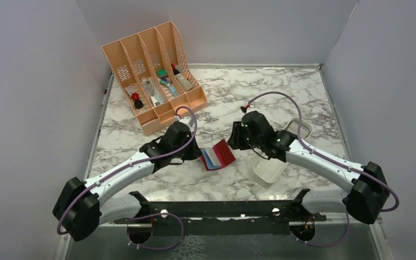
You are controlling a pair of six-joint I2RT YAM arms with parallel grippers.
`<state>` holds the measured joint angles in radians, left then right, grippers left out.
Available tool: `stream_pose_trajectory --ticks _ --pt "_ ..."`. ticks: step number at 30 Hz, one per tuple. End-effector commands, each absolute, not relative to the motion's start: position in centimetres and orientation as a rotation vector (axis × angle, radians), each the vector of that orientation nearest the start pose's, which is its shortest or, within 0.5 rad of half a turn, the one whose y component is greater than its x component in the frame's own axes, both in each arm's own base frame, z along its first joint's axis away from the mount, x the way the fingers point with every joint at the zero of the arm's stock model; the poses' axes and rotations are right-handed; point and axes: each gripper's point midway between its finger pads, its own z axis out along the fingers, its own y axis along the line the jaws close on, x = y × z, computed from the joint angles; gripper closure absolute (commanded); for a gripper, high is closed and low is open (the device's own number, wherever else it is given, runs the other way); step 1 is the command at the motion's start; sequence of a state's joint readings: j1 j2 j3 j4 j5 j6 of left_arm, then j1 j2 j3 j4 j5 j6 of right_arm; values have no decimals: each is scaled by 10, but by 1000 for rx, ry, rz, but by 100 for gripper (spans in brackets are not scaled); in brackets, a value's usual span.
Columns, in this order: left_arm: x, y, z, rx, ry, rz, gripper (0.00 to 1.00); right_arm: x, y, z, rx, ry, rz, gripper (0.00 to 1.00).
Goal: Put the credit cards into the card holder
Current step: Open the card holder at the center of the board.
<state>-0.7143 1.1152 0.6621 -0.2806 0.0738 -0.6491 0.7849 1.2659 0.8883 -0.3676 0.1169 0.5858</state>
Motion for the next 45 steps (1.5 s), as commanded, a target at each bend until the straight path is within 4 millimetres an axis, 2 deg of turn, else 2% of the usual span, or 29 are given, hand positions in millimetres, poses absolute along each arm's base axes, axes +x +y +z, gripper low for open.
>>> stream_pose_trajectory --ticks 1,3,8,14,20,23,26,29,31,33,35,37,42,45 --pt "218 -242 133 147 2361 -808 100 217 293 152 -321 2353 744 57" --pt "220 -243 136 145 2352 -814 100 212 307 148 -351 2354 748 52" --pt "219 -244 138 143 2350 -821 100 211 327 127 -409 2374 700 45" --pt "219 -242 135 139 2358 -813 100 220 330 106 -410 2397 587 43" --pt "219 -240 132 131 2362 -802 100 234 317 83 -368 2433 406 50" --pt "220 -234 126 105 2373 -769 100 240 303 73 -333 2446 293 59" --pt "223 -216 109 30 2420 -675 100 239 295 67 -310 2455 245 69" --pt "227 -195 90 -70 2476 -651 100 235 291 61 -285 2465 263 78" --pt "231 -181 81 -139 2496 -648 94 231 290 55 -262 2475 282 83" --pt "234 -174 78 -165 2498 -632 80 226 290 48 -241 2492 309 87" --pt "236 -173 80 -159 2493 -628 67 220 292 41 -217 2515 349 88" --pt "238 -177 90 -137 2473 -656 58 216 296 38 -189 2526 398 89" --pt "238 -189 116 -87 2411 -763 52 214 299 38 -168 2522 444 89" --pt "237 -204 125 -34 2376 -873 56 216 301 40 -185 2508 447 89"
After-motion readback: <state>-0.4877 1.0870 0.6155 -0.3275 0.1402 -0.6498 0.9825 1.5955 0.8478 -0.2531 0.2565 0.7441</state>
